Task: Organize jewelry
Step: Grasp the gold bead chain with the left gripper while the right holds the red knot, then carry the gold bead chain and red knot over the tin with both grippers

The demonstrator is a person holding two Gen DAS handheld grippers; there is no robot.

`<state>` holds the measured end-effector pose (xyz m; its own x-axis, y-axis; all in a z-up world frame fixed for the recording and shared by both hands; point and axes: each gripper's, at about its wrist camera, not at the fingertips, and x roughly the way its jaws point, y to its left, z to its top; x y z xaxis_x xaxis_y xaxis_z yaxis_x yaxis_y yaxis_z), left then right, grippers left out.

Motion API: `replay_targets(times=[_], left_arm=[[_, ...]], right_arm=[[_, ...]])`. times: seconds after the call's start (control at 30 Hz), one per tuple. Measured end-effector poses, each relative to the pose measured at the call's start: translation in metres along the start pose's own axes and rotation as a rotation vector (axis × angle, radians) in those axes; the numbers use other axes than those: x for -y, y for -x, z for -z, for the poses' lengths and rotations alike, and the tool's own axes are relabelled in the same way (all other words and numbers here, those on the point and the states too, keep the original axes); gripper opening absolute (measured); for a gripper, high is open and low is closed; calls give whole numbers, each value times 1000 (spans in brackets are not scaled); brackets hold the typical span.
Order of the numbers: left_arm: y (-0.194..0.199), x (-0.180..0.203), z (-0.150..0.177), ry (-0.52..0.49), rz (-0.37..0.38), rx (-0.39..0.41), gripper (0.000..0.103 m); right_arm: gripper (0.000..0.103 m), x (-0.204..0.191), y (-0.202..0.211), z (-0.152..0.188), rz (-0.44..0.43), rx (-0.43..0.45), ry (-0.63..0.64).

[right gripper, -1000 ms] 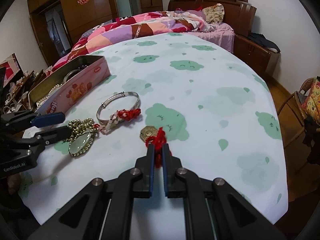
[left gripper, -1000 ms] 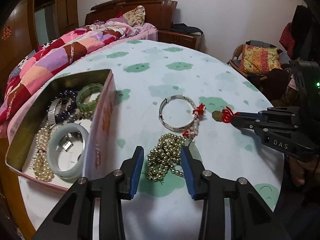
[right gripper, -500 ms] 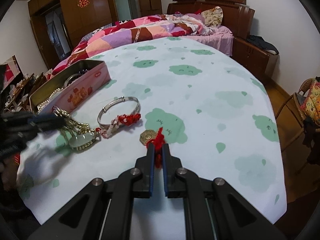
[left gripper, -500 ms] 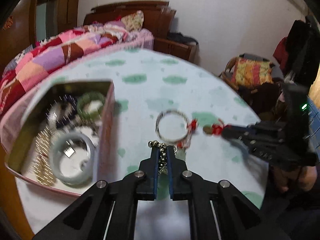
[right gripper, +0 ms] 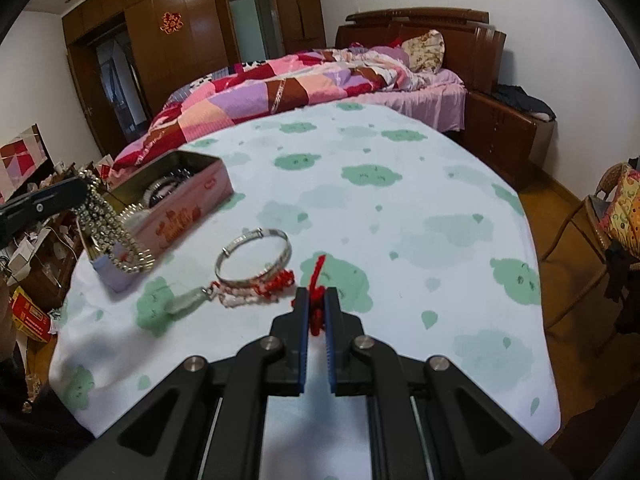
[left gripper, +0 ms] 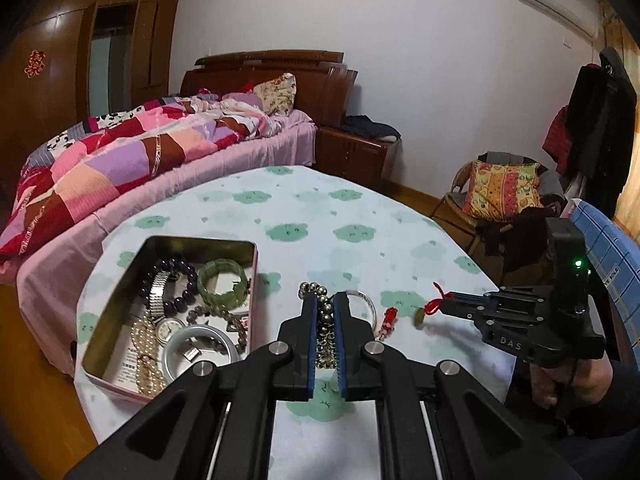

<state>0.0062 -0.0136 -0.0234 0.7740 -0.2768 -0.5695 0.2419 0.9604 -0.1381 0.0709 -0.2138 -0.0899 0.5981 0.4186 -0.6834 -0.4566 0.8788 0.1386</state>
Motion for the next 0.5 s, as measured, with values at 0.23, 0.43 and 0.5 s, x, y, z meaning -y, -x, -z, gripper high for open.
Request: replay_targets(times=[0.23, 0.43, 0.5], left_arm=[[3, -2, -2, -8, -32, 11, 7], [7, -8, -5, -9, -71, 17, 7], [8, -11, -6, -6, -84, 19, 7]], right_arm=[[10, -9, 15, -12, -24, 50, 6], [10, -25, 23, -22, -58, 75, 29], [10, -31, 24, -26, -66, 83, 37]])
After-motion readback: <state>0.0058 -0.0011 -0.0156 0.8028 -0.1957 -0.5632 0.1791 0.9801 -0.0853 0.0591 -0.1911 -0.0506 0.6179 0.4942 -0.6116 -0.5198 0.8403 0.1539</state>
